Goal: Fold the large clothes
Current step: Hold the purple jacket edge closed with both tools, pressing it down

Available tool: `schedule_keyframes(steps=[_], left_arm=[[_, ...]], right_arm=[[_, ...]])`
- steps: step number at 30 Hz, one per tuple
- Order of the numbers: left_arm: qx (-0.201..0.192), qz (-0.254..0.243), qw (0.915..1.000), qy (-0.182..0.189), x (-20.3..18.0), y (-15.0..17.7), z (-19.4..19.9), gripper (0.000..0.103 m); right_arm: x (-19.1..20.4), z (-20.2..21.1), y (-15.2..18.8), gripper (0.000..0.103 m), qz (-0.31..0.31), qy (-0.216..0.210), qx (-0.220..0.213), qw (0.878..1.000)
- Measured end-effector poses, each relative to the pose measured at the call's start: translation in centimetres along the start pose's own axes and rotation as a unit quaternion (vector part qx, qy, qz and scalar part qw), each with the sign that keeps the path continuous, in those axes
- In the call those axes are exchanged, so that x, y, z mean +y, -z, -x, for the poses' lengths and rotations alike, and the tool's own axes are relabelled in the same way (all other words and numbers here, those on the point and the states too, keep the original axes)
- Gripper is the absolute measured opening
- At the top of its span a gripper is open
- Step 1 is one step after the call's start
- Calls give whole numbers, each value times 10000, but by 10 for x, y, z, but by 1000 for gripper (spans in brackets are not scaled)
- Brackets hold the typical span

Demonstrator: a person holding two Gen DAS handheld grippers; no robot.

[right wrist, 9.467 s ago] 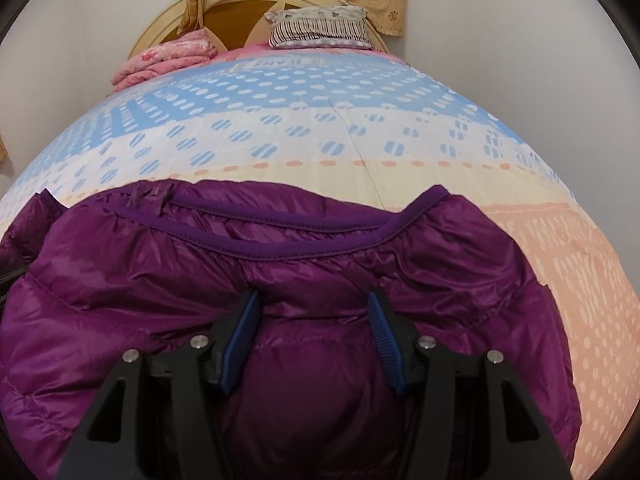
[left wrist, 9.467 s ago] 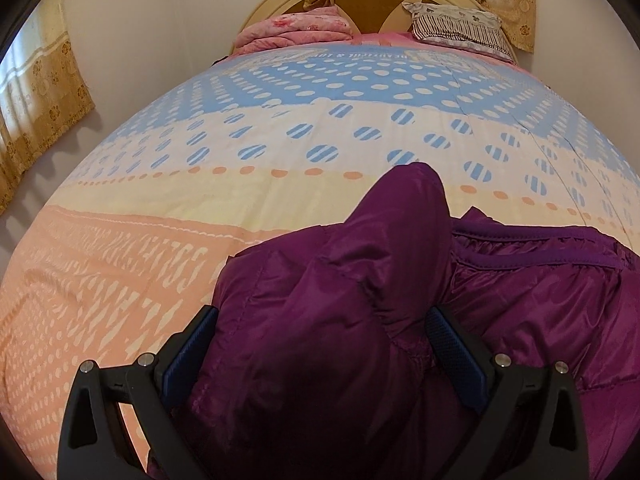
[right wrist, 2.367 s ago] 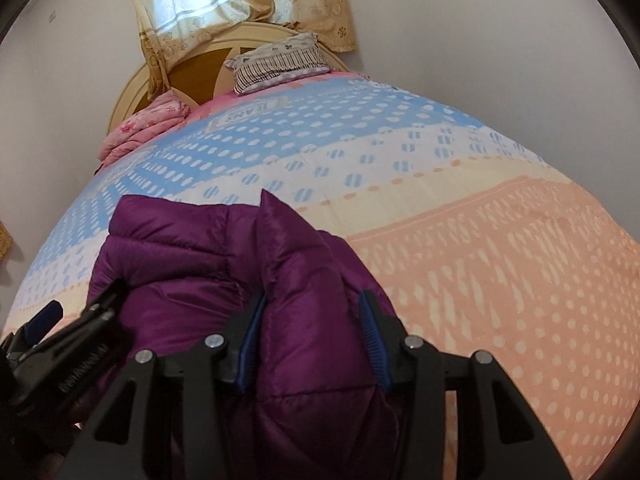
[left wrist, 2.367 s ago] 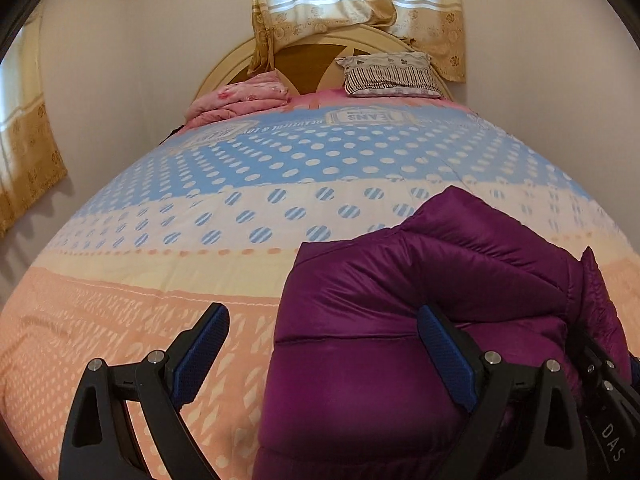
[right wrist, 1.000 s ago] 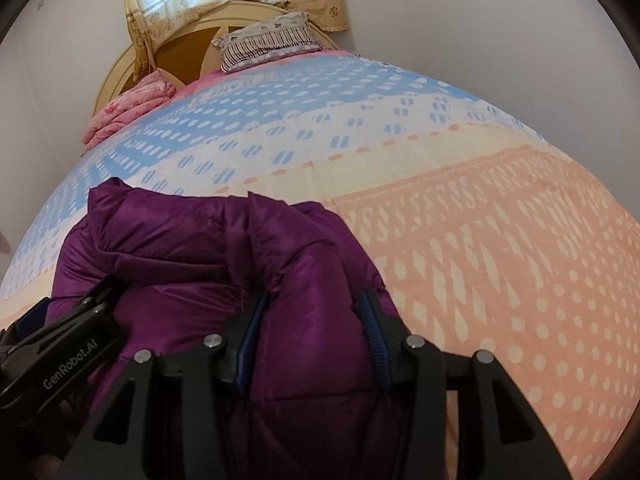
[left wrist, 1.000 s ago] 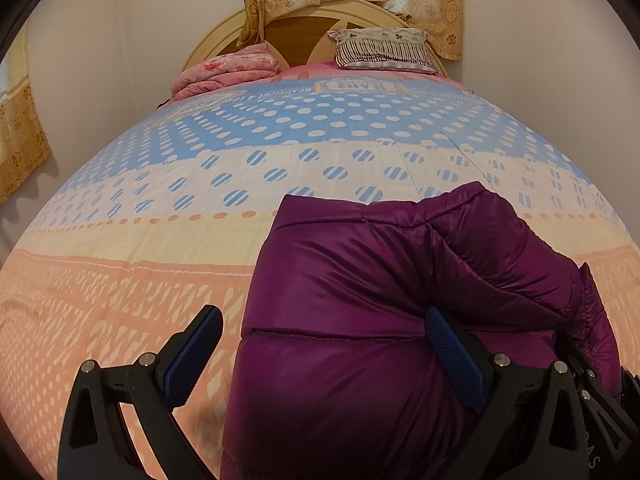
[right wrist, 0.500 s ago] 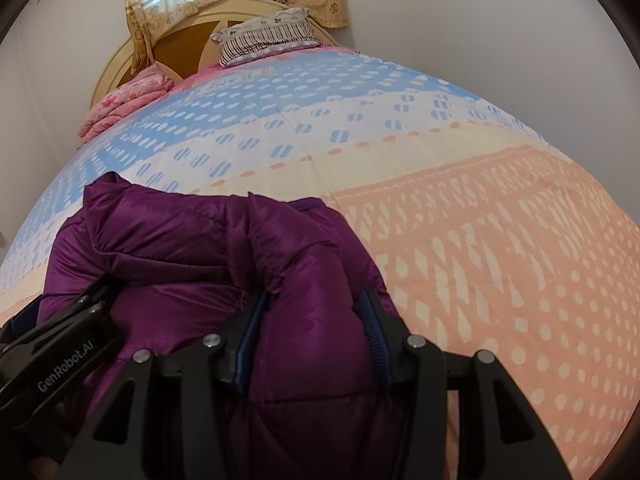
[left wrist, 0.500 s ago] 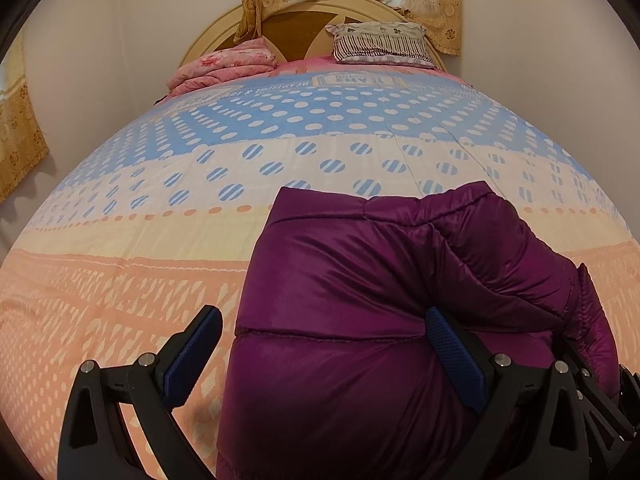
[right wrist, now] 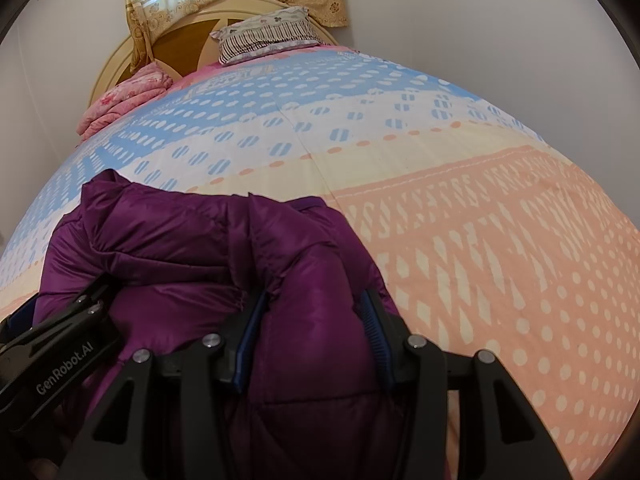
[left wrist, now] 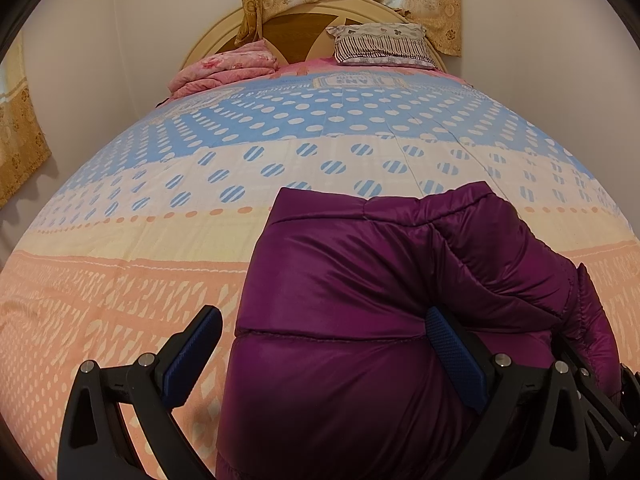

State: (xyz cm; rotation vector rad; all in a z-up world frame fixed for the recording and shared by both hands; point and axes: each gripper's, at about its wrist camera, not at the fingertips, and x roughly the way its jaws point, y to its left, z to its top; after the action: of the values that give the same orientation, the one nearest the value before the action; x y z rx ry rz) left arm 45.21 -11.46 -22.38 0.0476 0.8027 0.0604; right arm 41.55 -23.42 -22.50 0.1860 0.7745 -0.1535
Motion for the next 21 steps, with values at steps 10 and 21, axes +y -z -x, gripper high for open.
schedule_keyframes(steps=[10, 21], left_arm=[[-54, 39, 10000, 22, 4, 2, 3, 102], [44, 110, 9998, 152, 5, 1, 3, 102]], right_arm=[[-1, -1, 0, 50, -14, -13, -11, 10000], [-2, -2, 1, 50, -37, -45, -18, 10000]])
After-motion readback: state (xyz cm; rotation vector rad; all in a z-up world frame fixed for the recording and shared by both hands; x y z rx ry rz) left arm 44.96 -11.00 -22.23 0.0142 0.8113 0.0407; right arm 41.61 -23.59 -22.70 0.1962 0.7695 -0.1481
